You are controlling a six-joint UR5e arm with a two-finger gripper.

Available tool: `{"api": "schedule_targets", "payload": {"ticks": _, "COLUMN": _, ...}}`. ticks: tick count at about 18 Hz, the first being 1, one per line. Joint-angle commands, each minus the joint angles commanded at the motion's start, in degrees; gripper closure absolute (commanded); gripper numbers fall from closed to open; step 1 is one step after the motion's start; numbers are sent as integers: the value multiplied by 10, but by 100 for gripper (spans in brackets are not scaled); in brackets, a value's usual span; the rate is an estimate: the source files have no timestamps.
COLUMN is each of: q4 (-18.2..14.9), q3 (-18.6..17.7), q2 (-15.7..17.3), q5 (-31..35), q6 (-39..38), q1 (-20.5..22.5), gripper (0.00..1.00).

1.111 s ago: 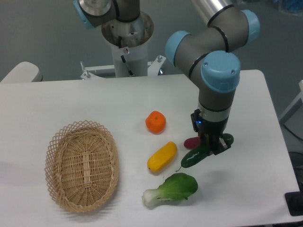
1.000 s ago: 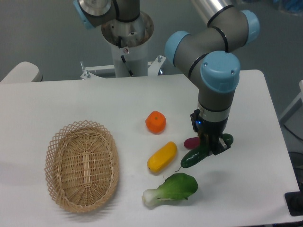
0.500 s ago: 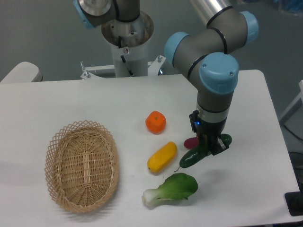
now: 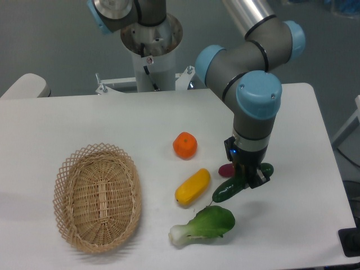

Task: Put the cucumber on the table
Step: 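Hold the green cucumber in the gripper beside the purple eggplant, then lift the cucumber and move it away from the eggplant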

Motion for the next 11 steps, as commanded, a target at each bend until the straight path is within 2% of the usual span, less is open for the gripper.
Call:
{"api": "schedule_targets", "payload": {"ticks": 6, "q4": 0, "q3": -58, "q2": 18, "q5": -2, "q6": 183, "q1": 72, "gripper": 83}}
{"api": "schedule_targets", "payload": {"ticks": 11, "q4": 5, "q3": -115, "q2": 16, "q5": 0, "q6": 202, "q1": 103, "gripper": 83}}
